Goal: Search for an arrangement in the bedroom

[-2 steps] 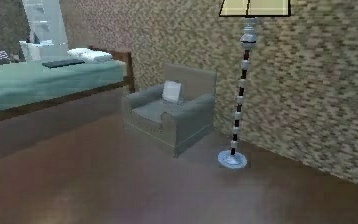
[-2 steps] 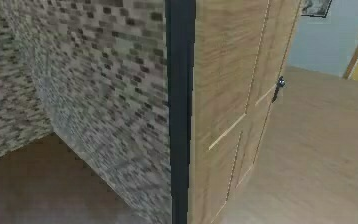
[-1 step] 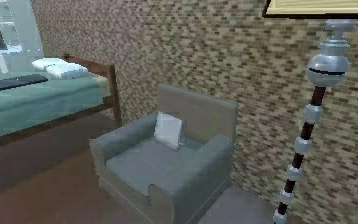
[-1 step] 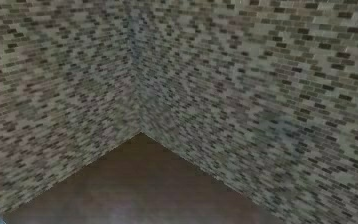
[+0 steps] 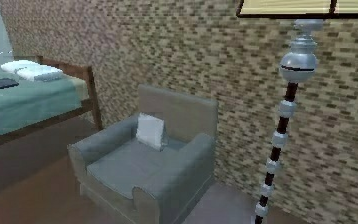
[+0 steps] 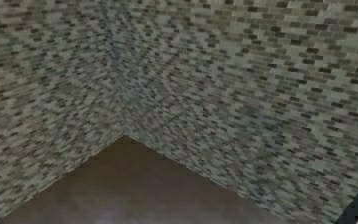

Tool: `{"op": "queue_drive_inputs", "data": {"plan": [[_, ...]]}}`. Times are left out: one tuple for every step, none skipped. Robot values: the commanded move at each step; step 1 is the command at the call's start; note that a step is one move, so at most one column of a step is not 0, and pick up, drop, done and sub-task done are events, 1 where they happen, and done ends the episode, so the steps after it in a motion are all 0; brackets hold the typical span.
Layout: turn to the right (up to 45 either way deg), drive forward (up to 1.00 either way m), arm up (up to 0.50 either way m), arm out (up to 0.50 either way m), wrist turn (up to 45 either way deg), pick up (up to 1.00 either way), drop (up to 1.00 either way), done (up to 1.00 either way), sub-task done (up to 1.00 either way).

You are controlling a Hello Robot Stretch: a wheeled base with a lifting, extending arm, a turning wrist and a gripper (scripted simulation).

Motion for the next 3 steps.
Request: {"op": "queue_drive_inputs", "data": {"plan": [[0.0,0.35,0.0,0.0,0.0,0.0,0.0,0.0,0.0],[-9.0,0.0,0.0,0.0,0.0,0.0,0.0,0.0,0.0],[0.0,0.0,0.0,0.0,0.0,0.0,0.0,1.0,0.0]]}}
